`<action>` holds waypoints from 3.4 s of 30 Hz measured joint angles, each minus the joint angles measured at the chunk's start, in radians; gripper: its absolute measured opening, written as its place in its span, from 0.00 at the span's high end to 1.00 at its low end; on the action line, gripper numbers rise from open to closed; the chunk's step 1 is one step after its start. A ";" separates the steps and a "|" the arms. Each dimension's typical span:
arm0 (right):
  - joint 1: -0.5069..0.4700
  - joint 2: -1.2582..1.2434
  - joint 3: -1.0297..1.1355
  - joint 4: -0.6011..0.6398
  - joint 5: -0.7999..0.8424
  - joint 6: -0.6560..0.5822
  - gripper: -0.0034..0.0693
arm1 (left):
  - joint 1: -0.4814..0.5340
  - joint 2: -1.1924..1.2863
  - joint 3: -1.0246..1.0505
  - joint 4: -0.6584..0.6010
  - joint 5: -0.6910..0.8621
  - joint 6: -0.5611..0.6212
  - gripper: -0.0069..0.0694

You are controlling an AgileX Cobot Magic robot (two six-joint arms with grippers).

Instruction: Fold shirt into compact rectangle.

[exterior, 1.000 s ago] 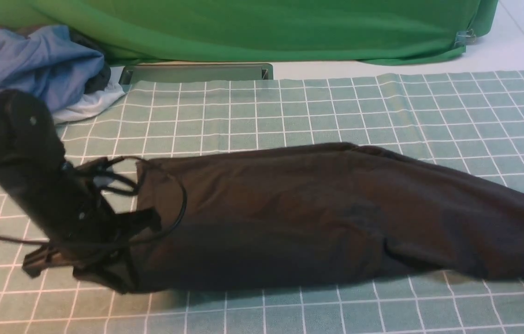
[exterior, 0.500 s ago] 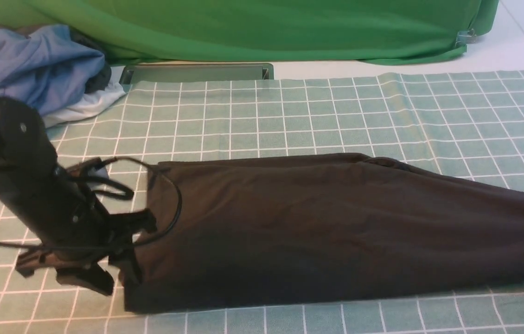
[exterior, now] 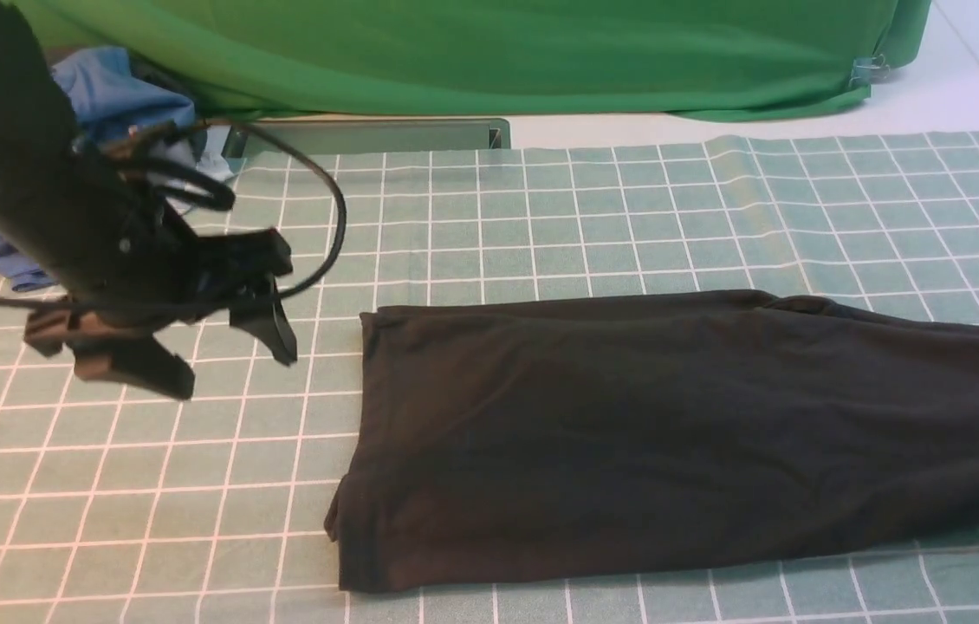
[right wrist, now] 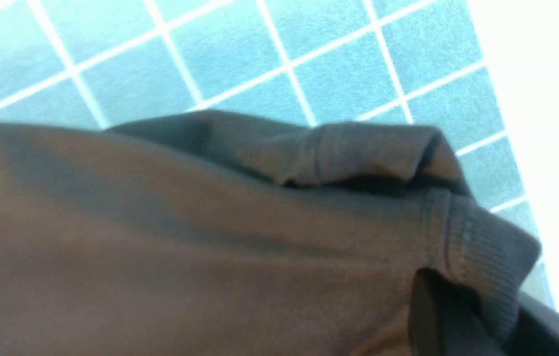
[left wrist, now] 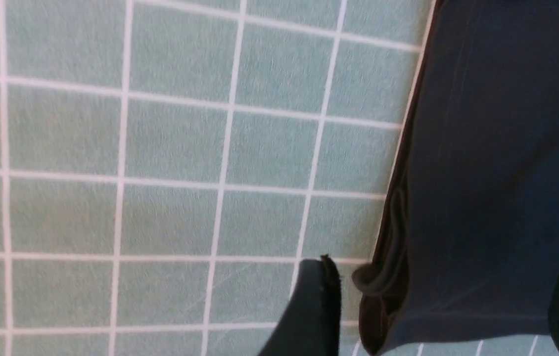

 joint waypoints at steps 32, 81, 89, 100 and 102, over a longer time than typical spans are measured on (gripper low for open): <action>1.365 0.247 -0.121 0.258 -0.594 0.449 0.75 | 0.001 0.000 -0.047 0.050 -0.171 -0.064 0.30; 1.004 -1.301 0.986 0.014 -1.034 -0.084 0.92 | 0.001 0.000 -0.047 -0.013 -0.112 -0.065 0.63; 1.004 -1.296 1.031 0.015 -1.214 -0.082 0.92 | 0.001 0.000 -0.047 -0.006 -0.112 -0.011 0.89; 1.004 -1.296 1.031 0.015 -1.218 -0.081 0.89 | 0.001 0.000 -0.047 -0.003 -0.117 0.001 0.89; 1.004 -1.296 1.031 0.015 -1.218 -0.081 0.88 | 0.001 0.000 -0.047 -0.003 -0.117 0.001 0.89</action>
